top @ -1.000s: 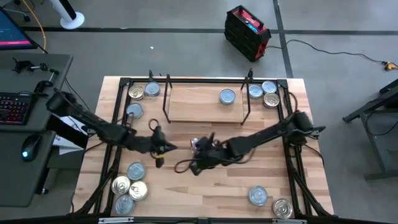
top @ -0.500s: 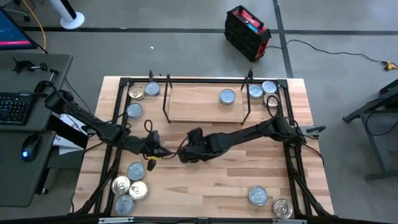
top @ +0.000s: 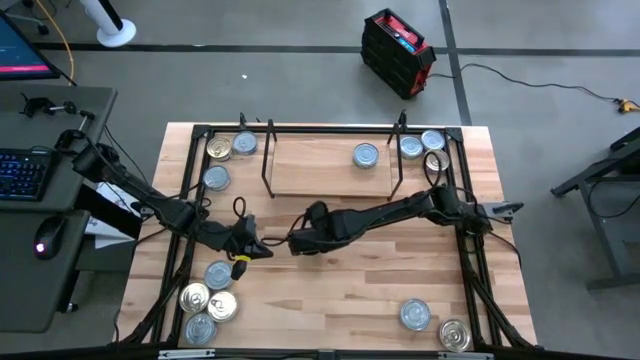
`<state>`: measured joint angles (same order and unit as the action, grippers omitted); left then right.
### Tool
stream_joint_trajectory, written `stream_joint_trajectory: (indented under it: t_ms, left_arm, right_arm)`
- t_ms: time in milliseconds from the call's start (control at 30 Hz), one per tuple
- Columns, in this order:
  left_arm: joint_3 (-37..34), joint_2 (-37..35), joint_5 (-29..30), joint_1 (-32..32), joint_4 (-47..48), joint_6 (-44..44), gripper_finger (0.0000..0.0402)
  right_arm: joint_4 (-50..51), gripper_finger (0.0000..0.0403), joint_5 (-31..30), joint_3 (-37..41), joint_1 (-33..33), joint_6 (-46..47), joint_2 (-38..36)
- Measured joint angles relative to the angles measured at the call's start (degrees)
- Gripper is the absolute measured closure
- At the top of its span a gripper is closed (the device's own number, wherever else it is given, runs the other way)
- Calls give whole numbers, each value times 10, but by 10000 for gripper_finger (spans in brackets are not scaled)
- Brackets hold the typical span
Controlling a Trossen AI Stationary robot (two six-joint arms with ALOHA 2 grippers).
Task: Stack canned seafood by type on shelf
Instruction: Put the blue-pink tuna can on the shelf
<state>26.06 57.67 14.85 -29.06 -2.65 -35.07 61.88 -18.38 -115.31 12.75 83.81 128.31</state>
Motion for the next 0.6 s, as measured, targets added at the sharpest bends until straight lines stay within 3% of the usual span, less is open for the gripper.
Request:
stream_joint_trajectory:
  t_ms: [600]
  left_arm:
    - [9,0,2,1,-6,-6,401]
  right_arm:
    - [-18,81,22,0,-5,1,57]
